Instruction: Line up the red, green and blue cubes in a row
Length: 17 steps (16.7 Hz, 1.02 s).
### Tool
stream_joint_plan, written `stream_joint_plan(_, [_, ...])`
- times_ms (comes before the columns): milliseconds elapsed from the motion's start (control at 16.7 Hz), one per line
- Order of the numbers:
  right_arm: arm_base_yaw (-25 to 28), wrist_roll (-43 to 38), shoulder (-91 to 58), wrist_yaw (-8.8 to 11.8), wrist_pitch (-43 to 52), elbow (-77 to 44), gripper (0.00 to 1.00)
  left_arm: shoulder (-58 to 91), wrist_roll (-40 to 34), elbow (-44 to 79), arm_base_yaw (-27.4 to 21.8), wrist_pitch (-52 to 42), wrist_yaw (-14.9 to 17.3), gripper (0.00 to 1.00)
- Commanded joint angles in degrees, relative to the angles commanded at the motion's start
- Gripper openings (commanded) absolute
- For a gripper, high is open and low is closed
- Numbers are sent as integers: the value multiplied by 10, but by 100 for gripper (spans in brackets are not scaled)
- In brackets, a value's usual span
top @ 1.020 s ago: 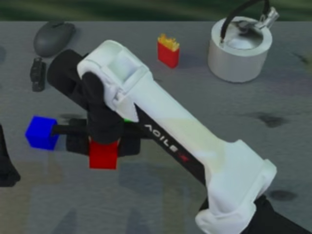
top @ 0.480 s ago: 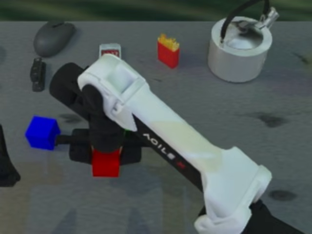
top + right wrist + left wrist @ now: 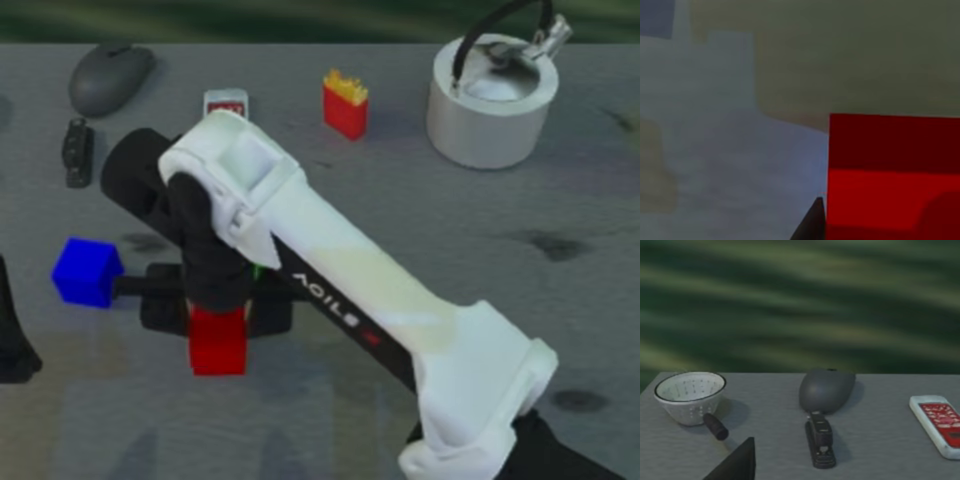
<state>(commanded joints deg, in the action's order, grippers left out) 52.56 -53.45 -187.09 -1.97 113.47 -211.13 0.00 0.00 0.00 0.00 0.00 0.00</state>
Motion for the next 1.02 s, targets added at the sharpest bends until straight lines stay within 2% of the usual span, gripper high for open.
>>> stream_joint_plan(180, [0, 0, 0, 0, 0, 0, 98, 0, 0, 0, 0, 0, 0, 100])
stream_joint_plan(240, [0, 0, 0, 0, 0, 0, 100, 0, 0, 0, 0, 0, 0, 100])
stream_joint_plan(660, [0, 0, 0, 0, 0, 0, 100, 0, 0, 0, 0, 0, 0, 100])
stream_joint_plan(720, [10, 0, 20, 14, -86, 24, 100, 0, 0, 0, 0, 0, 0, 100])
stream_joint_plan(1020, [12, 1, 89, 15, -70, 72, 100, 0, 0, 0, 0, 0, 0, 100])
